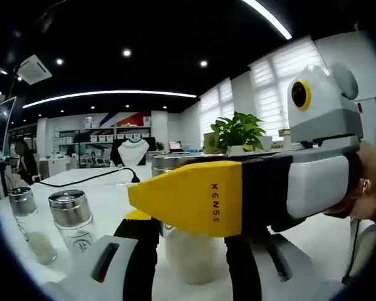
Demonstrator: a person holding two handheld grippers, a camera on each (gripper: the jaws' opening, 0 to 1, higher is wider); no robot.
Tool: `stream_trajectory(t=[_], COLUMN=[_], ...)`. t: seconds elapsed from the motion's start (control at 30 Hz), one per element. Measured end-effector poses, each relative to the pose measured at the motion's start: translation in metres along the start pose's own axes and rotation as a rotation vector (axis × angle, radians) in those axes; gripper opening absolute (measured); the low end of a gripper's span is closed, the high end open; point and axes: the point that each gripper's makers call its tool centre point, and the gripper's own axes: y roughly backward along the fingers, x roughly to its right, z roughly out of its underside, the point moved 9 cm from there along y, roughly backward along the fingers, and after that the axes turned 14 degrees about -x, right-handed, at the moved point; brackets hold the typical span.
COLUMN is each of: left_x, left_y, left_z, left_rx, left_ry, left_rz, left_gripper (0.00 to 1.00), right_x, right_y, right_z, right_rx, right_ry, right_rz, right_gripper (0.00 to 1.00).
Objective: Rotate the seasoning bottle until the label or dispensing opening points toward the visible target arrow and the bottle remains upright within the marked orientation range
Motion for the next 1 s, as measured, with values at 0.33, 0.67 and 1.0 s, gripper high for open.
stream_trajectory(t=[0.33, 0.67, 1.0], left_x=[0.000, -0.009, -0.020], left_y=[0.004, 0.008, 0.006], left_z=[0.003, 0.002, -0.006], left_rx=[-0.004, -0.021, -0.054], left_ry=[-0.013, -0.112, -0.197], left_rz=[-0.007, 0.110, 0.259], left_gripper=[0.43, 0.44, 0.45], right_x=[-0.001, 0.002, 0.010], right_y=[-0.003, 0.003, 0.002], right_z=[0.000, -0.001, -0.001], right_rx=[0.003, 0.029, 0.017], right_ry=[0.065, 0.088, 0.144], right_rz=[0.092, 0.007, -0.206], right_gripper=[0.39, 0.39, 0.39])
